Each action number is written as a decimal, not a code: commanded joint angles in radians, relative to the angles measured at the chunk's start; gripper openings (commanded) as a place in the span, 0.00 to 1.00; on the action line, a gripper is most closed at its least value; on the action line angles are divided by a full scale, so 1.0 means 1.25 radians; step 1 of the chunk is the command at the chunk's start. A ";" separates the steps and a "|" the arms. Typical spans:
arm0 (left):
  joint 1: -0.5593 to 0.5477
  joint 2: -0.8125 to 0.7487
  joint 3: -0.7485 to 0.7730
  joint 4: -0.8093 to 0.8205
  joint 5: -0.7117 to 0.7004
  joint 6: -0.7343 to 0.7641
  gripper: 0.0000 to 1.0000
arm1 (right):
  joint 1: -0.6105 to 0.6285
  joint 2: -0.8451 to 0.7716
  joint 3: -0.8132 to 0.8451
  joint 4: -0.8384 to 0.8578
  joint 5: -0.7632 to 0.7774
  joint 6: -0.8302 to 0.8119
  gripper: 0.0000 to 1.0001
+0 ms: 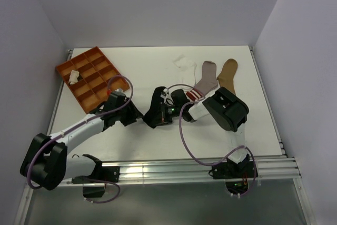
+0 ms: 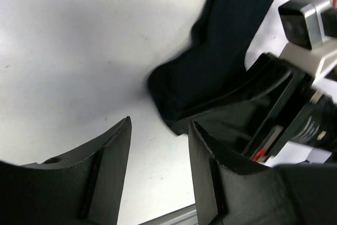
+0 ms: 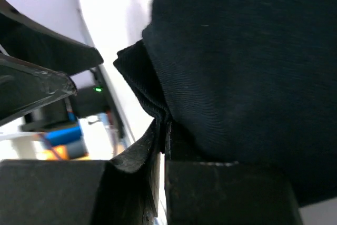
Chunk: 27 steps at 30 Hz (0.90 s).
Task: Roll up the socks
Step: Roll the sock at the center of the board.
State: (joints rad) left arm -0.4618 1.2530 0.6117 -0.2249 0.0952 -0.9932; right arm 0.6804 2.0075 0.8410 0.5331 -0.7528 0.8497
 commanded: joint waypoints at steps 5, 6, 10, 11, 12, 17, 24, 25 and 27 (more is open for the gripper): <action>-0.007 -0.043 -0.055 0.045 -0.023 0.046 0.47 | -0.034 0.053 -0.041 0.107 -0.040 0.157 0.00; -0.007 -0.039 -0.057 0.050 -0.015 0.047 0.47 | -0.034 0.053 -0.042 0.092 -0.035 0.151 0.00; -0.007 0.017 -0.056 0.077 0.008 0.050 0.39 | -0.035 0.053 -0.037 0.067 -0.026 0.144 0.00; -0.009 0.028 -0.051 0.082 0.010 0.052 0.38 | -0.034 0.056 -0.038 0.067 -0.028 0.141 0.00; -0.009 0.041 -0.048 0.085 0.011 0.052 0.37 | -0.034 0.054 -0.037 0.067 -0.027 0.144 0.00; -0.011 0.109 -0.034 0.115 0.031 0.059 0.31 | -0.035 0.058 -0.041 0.074 -0.033 0.147 0.00; -0.013 0.146 -0.050 0.172 0.058 0.061 0.33 | -0.035 0.062 -0.040 0.070 -0.036 0.144 0.00; -0.013 0.149 -0.054 0.171 0.060 0.062 0.33 | -0.035 0.063 -0.038 0.069 -0.036 0.142 0.00; -0.013 0.154 -0.056 0.196 0.061 0.064 0.33 | -0.035 0.067 -0.037 0.074 -0.038 0.144 0.00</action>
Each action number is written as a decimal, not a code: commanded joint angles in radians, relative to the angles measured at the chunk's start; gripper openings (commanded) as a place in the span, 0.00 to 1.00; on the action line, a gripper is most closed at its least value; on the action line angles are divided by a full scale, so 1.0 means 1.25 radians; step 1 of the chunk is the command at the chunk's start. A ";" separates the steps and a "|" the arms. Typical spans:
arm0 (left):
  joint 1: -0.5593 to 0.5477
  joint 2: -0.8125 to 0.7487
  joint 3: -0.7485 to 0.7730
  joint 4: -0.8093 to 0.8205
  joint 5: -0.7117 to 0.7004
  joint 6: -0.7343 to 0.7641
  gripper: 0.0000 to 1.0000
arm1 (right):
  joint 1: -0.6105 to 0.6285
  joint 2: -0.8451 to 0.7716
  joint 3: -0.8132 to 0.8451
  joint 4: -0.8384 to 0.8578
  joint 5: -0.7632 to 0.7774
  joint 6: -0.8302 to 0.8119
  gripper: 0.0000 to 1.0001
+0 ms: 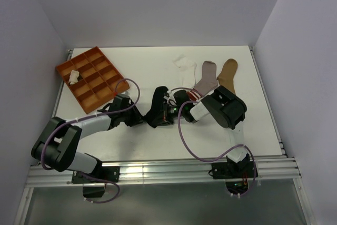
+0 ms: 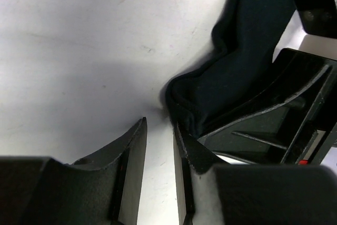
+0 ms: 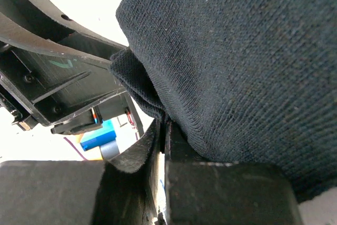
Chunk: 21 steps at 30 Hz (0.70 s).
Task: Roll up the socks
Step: Roll the sock at the center of the board.
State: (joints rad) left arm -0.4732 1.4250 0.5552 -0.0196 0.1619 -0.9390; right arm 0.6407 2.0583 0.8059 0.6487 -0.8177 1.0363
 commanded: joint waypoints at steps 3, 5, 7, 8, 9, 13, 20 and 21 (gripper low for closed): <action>-0.004 0.012 -0.021 0.054 0.015 0.017 0.33 | -0.003 0.029 -0.007 -0.019 0.010 -0.004 0.00; -0.003 0.007 -0.026 0.070 0.020 0.015 0.33 | -0.003 0.029 -0.005 -0.022 0.011 -0.007 0.00; -0.004 -0.006 -0.033 0.082 0.025 0.012 0.33 | -0.003 0.026 -0.004 -0.026 0.011 -0.009 0.00; -0.004 -0.011 -0.036 0.092 0.025 0.011 0.33 | -0.003 0.027 -0.004 -0.026 0.011 -0.009 0.00; -0.004 -0.015 -0.036 0.093 0.024 0.011 0.34 | -0.003 0.027 -0.003 -0.026 0.011 -0.008 0.00; -0.004 -0.015 -0.032 0.099 0.028 0.016 0.34 | -0.003 0.030 -0.002 -0.023 0.007 -0.006 0.00; -0.004 -0.015 -0.037 0.126 0.041 0.014 0.34 | -0.003 0.027 0.000 -0.027 0.007 -0.006 0.00; -0.004 -0.016 -0.039 0.130 0.041 0.012 0.35 | -0.003 0.028 0.000 -0.026 0.006 -0.006 0.00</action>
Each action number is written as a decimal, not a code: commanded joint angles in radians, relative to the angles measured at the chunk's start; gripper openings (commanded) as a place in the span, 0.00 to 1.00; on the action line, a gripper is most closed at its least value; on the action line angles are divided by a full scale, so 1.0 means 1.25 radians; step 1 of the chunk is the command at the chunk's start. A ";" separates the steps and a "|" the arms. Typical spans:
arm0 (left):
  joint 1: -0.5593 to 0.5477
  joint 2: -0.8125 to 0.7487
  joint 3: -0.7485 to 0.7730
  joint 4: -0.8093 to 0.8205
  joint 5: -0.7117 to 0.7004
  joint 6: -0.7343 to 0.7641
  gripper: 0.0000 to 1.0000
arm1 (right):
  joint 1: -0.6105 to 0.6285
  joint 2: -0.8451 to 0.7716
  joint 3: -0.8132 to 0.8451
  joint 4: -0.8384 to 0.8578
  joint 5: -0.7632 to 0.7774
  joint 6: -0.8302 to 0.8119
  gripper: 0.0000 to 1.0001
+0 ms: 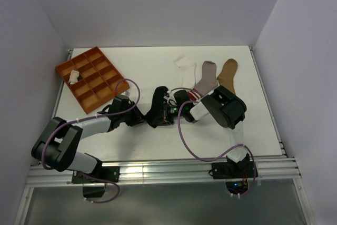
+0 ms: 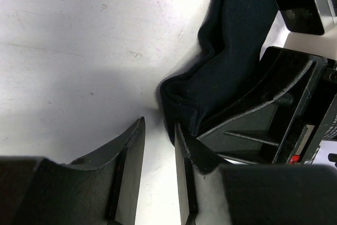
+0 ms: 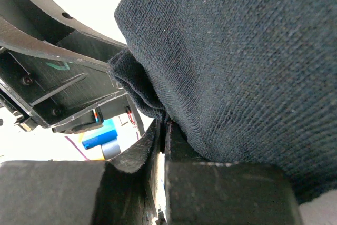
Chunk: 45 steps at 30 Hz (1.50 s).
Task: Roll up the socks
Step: Roll the sock at the center of the board.
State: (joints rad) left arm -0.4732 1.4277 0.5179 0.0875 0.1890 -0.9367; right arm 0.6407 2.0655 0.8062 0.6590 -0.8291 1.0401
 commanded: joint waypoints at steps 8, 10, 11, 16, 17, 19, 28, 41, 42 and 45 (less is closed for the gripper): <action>-0.004 -0.045 -0.025 0.080 0.034 0.019 0.37 | -0.003 0.024 -0.002 -0.025 0.014 -0.001 0.00; -0.004 -0.046 -0.023 0.074 0.029 0.023 0.37 | -0.003 0.025 -0.002 -0.027 0.013 -0.001 0.00; -0.004 -0.043 -0.022 0.071 0.029 0.024 0.37 | -0.003 0.025 -0.001 -0.024 0.013 0.001 0.00; -0.003 -0.014 -0.012 0.075 0.033 0.025 0.37 | -0.003 0.024 -0.002 -0.026 0.014 0.000 0.00; -0.004 -0.005 -0.008 0.074 0.032 0.025 0.36 | -0.003 0.024 -0.002 -0.029 0.014 0.000 0.00; -0.004 0.005 -0.006 0.080 0.030 0.025 0.36 | -0.003 0.024 -0.003 -0.028 0.013 0.000 0.00; -0.004 0.031 0.012 0.072 0.017 0.006 0.37 | -0.002 0.033 0.010 -0.066 0.012 -0.020 0.00; -0.007 0.103 0.058 -0.123 -0.112 -0.031 0.26 | -0.001 -0.015 0.037 -0.198 0.066 -0.099 0.00; -0.008 0.107 0.065 -0.145 -0.123 -0.031 0.23 | 0.000 -0.025 0.040 -0.217 0.075 -0.112 0.00; -0.010 0.129 0.080 -0.169 -0.135 -0.027 0.16 | 0.004 -0.056 0.054 -0.279 0.108 -0.155 0.03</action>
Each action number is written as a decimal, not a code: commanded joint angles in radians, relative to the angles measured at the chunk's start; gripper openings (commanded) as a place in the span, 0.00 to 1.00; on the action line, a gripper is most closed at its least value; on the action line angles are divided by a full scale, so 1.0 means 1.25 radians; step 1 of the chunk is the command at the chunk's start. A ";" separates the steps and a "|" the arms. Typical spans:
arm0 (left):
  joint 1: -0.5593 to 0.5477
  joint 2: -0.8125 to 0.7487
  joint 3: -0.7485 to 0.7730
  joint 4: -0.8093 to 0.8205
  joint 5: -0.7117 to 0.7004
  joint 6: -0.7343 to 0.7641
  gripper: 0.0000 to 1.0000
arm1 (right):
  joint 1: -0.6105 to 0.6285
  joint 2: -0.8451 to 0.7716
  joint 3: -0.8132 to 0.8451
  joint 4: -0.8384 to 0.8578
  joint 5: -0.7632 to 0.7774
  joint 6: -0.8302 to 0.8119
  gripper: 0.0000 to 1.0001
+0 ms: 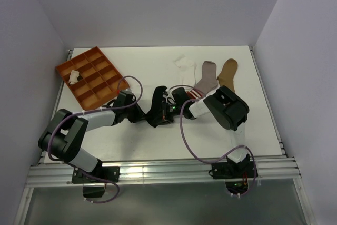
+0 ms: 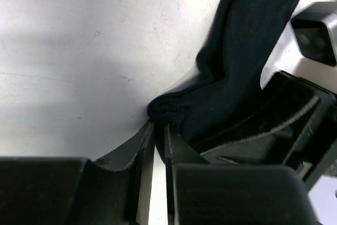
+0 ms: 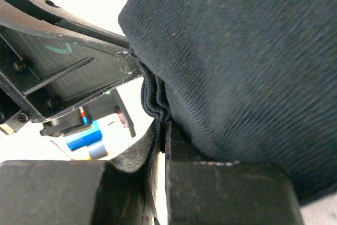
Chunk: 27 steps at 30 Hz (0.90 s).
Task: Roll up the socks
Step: Roll the sock at the center of the board.
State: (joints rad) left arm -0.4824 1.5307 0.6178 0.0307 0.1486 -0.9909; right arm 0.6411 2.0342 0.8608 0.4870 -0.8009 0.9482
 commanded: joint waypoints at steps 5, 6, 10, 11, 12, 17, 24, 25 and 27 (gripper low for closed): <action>-0.008 0.081 0.026 -0.160 -0.114 0.024 0.14 | 0.025 -0.091 0.013 -0.230 0.145 -0.136 0.21; -0.010 0.085 0.030 -0.163 -0.115 0.027 0.14 | 0.028 -0.115 0.012 -0.242 0.173 -0.155 0.24; -0.015 0.100 0.042 -0.173 -0.114 0.031 0.13 | 0.055 -0.189 0.006 -0.307 0.258 -0.206 0.37; -0.015 0.103 0.049 -0.179 -0.112 0.033 0.13 | 0.060 -0.210 0.004 -0.316 0.282 -0.218 0.37; -0.017 0.107 0.053 -0.180 -0.109 0.036 0.13 | 0.065 -0.228 0.001 -0.322 0.305 -0.245 0.37; -0.023 0.116 0.074 -0.195 -0.107 0.042 0.13 | 0.115 -0.382 -0.038 -0.323 0.520 -0.336 0.33; -0.028 0.108 0.094 -0.217 -0.115 0.054 0.13 | 0.124 -0.362 -0.015 -0.246 0.448 -0.343 0.25; -0.028 0.108 0.094 -0.218 -0.115 0.054 0.13 | 0.124 -0.346 -0.012 -0.219 0.430 -0.334 0.23; -0.028 0.106 0.095 -0.221 -0.115 0.055 0.13 | 0.124 -0.307 -0.014 -0.188 0.394 -0.308 0.21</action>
State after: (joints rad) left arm -0.5148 1.6176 0.7589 -0.0917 0.1055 -0.9802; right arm 0.7944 1.5906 0.8192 0.1749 -0.2611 0.5468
